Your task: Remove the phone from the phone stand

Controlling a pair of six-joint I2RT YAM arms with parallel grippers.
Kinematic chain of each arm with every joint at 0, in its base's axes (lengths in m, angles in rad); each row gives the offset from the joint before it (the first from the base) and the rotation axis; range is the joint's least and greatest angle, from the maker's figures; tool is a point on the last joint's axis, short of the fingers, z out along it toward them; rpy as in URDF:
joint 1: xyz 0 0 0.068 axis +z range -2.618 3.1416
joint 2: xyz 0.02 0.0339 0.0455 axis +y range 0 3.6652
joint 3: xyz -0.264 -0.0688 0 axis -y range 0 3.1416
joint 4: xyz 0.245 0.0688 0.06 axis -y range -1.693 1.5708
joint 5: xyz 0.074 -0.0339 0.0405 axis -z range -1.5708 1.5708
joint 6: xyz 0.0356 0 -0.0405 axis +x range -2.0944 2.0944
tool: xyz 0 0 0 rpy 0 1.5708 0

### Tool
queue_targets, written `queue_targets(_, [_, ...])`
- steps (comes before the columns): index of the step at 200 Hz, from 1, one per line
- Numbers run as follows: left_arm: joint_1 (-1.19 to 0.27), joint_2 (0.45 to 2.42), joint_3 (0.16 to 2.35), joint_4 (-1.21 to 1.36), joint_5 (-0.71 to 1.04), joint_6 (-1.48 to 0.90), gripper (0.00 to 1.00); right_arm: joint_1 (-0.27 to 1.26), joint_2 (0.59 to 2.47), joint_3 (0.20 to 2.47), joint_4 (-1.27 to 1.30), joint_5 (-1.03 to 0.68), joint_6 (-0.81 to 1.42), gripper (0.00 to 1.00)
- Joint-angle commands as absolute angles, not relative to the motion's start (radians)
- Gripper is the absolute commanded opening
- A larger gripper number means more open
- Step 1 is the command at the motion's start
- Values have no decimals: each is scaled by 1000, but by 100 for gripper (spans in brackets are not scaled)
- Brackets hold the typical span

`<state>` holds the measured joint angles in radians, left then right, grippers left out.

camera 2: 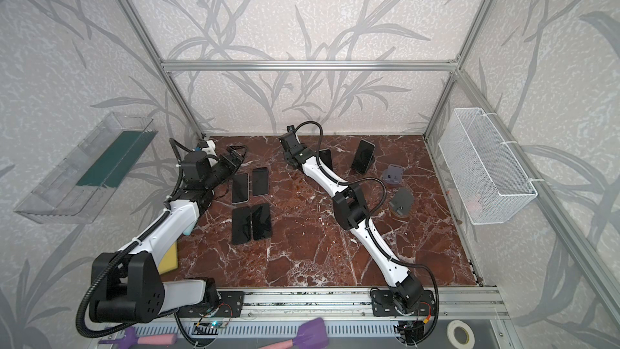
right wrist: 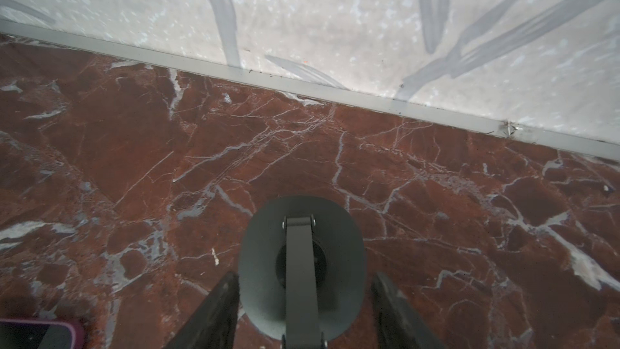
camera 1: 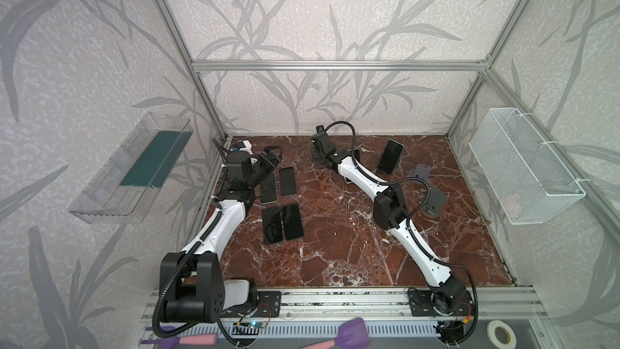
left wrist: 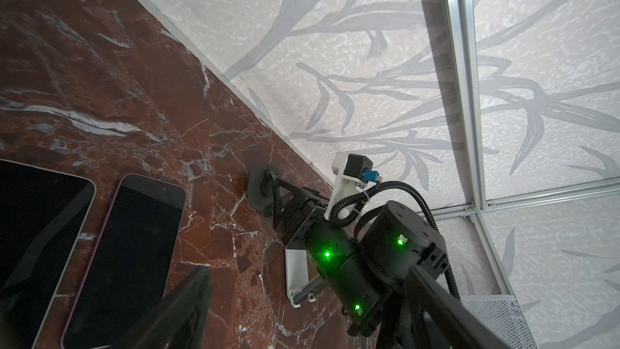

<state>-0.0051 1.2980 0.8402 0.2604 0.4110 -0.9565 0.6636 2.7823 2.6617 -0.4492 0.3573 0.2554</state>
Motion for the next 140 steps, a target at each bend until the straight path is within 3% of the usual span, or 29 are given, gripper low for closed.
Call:
queue_targets(1, [0, 1307, 831, 284, 425, -966, 90, 665, 2789, 2670, -458, 359, 229, 60])
queue_targets(21, [0, 1307, 832, 276, 417, -951, 90, 669, 2782, 2670, -467, 352, 212, 69])
queue_targets(58, [2, 1301, 844, 260, 428, -935, 90, 678, 2753, 2665, -496, 373, 196, 72])
queue_targets(140, [0, 1277, 861, 199, 423, -910, 90, 718, 2443, 2461, -426, 483, 79, 89])
